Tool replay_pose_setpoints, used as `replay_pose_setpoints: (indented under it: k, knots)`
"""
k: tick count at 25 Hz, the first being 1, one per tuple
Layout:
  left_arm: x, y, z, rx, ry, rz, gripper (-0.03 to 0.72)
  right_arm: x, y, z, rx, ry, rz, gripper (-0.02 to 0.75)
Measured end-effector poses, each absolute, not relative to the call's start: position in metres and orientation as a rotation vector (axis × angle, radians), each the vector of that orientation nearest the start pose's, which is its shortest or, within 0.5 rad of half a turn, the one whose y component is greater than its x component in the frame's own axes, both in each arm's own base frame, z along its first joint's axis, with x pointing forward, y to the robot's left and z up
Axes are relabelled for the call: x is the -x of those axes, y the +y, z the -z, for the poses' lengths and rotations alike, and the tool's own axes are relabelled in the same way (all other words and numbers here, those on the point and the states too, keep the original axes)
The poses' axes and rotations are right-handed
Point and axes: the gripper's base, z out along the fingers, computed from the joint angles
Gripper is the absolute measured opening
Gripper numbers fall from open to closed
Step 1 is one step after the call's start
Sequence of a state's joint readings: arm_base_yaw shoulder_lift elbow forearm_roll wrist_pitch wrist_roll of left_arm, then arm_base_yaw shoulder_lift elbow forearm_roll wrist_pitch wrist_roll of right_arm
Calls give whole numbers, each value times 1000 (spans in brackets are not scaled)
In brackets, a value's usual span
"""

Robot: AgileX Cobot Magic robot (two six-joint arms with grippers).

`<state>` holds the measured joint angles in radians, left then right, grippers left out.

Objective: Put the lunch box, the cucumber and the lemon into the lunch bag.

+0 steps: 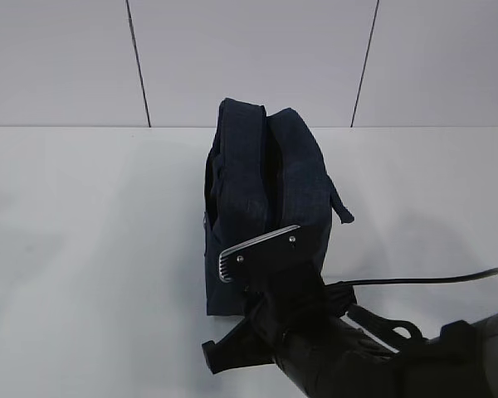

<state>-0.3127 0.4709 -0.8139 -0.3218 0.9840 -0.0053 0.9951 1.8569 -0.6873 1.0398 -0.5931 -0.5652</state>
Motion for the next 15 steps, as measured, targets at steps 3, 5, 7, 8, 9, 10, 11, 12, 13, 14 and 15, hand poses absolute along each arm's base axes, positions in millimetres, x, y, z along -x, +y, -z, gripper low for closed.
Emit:
replay_pose_setpoints:
  k: [3, 5, 7, 8, 9, 10, 11, 12, 13, 14, 15]
  knots:
    - [-50, -41, -366, -297, 2114, 578, 481, -206, 238, -117, 423, 2180, -175, 20]
    - [-50, -41, -365, -297, 2115, 578, 480, -206, 238, -117, 422, 2180, -175, 20]
    - [-50, -41, -365, -297, 2116, 578, 480, -206, 238, -117, 424, 2184, -177, 20]
    - [-50, -41, -365, -297, 2116, 578, 480, -206, 238, -116, 428, 2191, -181, 20]
    - [-50, -41, -365, -297, 2116, 578, 480, -205, 239, -116, 433, 2201, -186, 20]
    - [-50, -41, -365, -297, 2116, 578, 480, -204, 239, -115, 438, 2211, -191, 20]
    - [-50, -41, -365, -297, 2116, 578, 480, -204, 239, -114, 442, 2219, -195, 20]
    - [-50, -41, -365, -297, 2116, 578, 480, -203, 239, -114, 448, 2226, -198, 20]
    - [-50, -41, -365, -298, 2118, 578, 480, -203, 239, -114, 458, 2231, -200, 20]
    - [-50, -41, -365, -298, 2118, 578, 480, -202, 239, -115, 462, 2235, -201, 20]
    - [-50, -41, -365, -298, 2118, 578, 480, -202, 239, -117, 468, 2238, -198, 20]
